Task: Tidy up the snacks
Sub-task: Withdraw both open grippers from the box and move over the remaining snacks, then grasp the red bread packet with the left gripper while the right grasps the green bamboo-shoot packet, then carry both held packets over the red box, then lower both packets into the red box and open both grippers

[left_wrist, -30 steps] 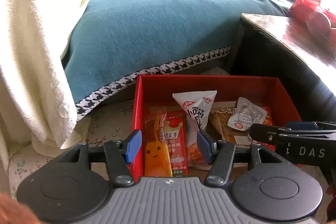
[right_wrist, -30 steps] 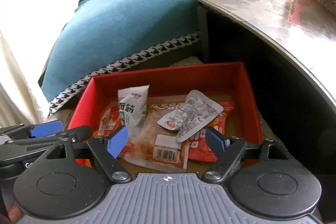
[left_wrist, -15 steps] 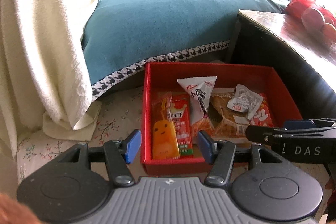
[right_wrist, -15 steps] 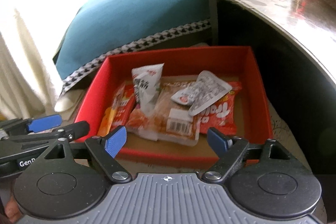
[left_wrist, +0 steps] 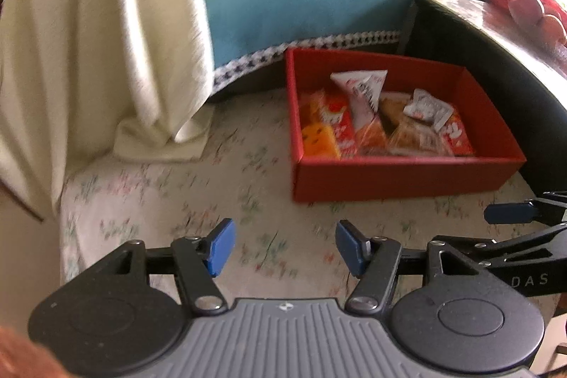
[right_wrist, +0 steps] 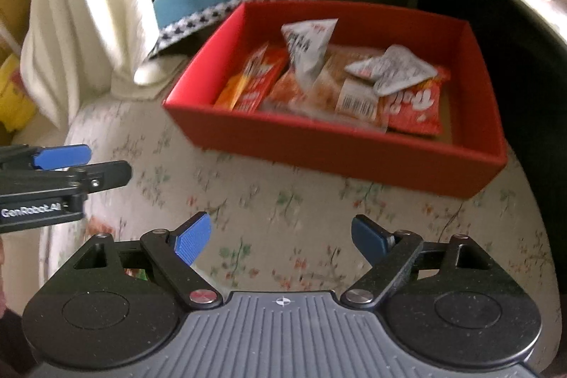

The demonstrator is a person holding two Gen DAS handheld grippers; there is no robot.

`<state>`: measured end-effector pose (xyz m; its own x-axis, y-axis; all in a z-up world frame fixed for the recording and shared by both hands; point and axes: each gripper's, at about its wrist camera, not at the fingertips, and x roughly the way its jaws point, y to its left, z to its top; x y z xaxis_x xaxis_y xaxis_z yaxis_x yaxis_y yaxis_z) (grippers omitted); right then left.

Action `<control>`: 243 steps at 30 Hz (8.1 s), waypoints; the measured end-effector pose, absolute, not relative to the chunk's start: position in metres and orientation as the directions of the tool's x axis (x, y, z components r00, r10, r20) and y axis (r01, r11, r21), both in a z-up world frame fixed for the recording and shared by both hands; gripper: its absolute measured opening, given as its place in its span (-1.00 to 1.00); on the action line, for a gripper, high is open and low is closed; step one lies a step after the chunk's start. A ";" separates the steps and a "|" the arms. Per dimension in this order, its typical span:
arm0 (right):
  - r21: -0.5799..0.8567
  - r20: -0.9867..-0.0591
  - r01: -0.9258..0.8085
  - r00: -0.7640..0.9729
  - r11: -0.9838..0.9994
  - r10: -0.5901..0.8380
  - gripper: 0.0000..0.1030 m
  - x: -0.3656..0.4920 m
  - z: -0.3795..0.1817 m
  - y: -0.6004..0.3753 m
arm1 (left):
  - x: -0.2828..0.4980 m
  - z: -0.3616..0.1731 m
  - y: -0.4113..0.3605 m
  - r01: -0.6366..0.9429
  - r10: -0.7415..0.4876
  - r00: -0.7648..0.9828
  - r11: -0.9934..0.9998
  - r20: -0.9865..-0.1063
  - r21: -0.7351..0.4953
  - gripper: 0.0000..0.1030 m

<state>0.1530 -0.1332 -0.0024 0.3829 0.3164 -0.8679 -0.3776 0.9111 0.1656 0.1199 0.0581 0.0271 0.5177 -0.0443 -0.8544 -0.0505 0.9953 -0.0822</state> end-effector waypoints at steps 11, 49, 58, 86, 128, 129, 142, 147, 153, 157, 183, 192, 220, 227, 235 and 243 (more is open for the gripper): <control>0.180 -0.873 -0.427 0.347 0.886 0.344 0.77 0.138 -0.002 -0.123 | 0.061 -0.009 0.093 -0.158 -0.027 0.402 0.982 -0.915 -0.099 0.09; 0.071 -0.931 -0.751 0.187 0.657 0.314 0.88 0.107 -0.044 -0.084 | 0.031 -0.021 0.098 -0.064 -0.055 0.417 0.994 -0.907 -0.089 -0.11; -0.011 -0.940 -0.799 0.213 0.601 0.266 1.00 0.101 -0.060 -0.061 | 0.027 -0.020 0.111 -0.050 -0.135 0.422 0.984 -0.897 -0.172 -0.28; 0.090 -0.908 -0.683 0.242 0.725 0.341 -0.01 0.101 -0.032 -0.094 | 0.032 -0.016 0.106 -0.095 -0.033 0.438 0.992 -0.898 -0.083 0.16; 0.201 -0.868 -0.497 0.309 0.844 0.389 -0.11 0.126 -0.015 -0.127 | 0.043 0.000 0.116 -0.134 -0.122 0.485 0.968 -0.866 -0.211 0.16; 0.204 -0.860 -0.492 0.323 0.846 0.395 -0.11 0.127 -0.011 -0.128 | 0.044 0.002 0.116 -0.135 -0.128 0.490 0.966 -0.862 -0.220 0.16; 0.216 -0.812 -0.485 0.393 0.847 0.432 -0.11 0.141 0.013 -0.129 | 0.072 0.024 0.085 -0.076 -0.137 0.548 0.974 -0.825 -0.213 0.16; 0.227 -0.794 -0.473 0.416 0.851 0.443 -0.11 0.148 0.024 -0.132 | 0.085 0.035 0.070 -0.045 -0.144 0.573 0.977 -0.807 -0.207 0.16; 0.225 -0.779 -0.447 0.451 0.866 0.436 -0.11 0.157 0.034 -0.141 | 0.100 0.045 0.055 -0.017 -0.154 0.596 0.979 -0.788 -0.204 0.16; 0.227 -0.772 -0.433 0.467 0.872 0.432 -0.11 0.162 0.037 -0.146 | 0.109 0.048 0.045 -0.003 -0.160 0.603 0.979 -0.782 -0.202 0.16; 0.193 -0.729 -0.347 0.575 0.918 0.371 -0.10 0.220 0.058 -0.163 | 0.187 0.060 0.016 0.014 -0.144 0.648 0.984 -0.748 -0.178 0.16; 0.176 -0.734 -0.312 0.591 0.934 0.336 -0.10 0.243 0.054 -0.171 | 0.213 0.055 0.006 0.008 -0.130 0.646 0.987 -0.753 -0.163 0.16; 0.112 -0.816 -0.240 0.531 0.964 0.227 -0.05 0.304 -0.001 -0.168 | 0.266 0.010 -0.001 -0.025 -0.086 0.580 0.992 -0.810 -0.123 0.16; 0.130 -0.817 -0.230 0.527 0.964 0.235 0.24 0.305 -0.001 -0.172 | 0.270 -0.002 -0.005 -0.020 -0.081 0.550 0.994 -0.831 -0.111 0.22; 0.141 -0.809 -0.224 0.535 0.964 0.243 0.35 0.303 0.005 -0.178 | 0.266 0.012 -0.002 -0.024 -0.088 0.578 0.992 -0.811 -0.125 0.27; 0.147 -0.798 -0.244 0.543 0.959 0.260 0.45 0.293 0.018 -0.176 | 0.263 0.017 0.002 -0.024 -0.084 0.578 0.993 -0.812 -0.120 0.27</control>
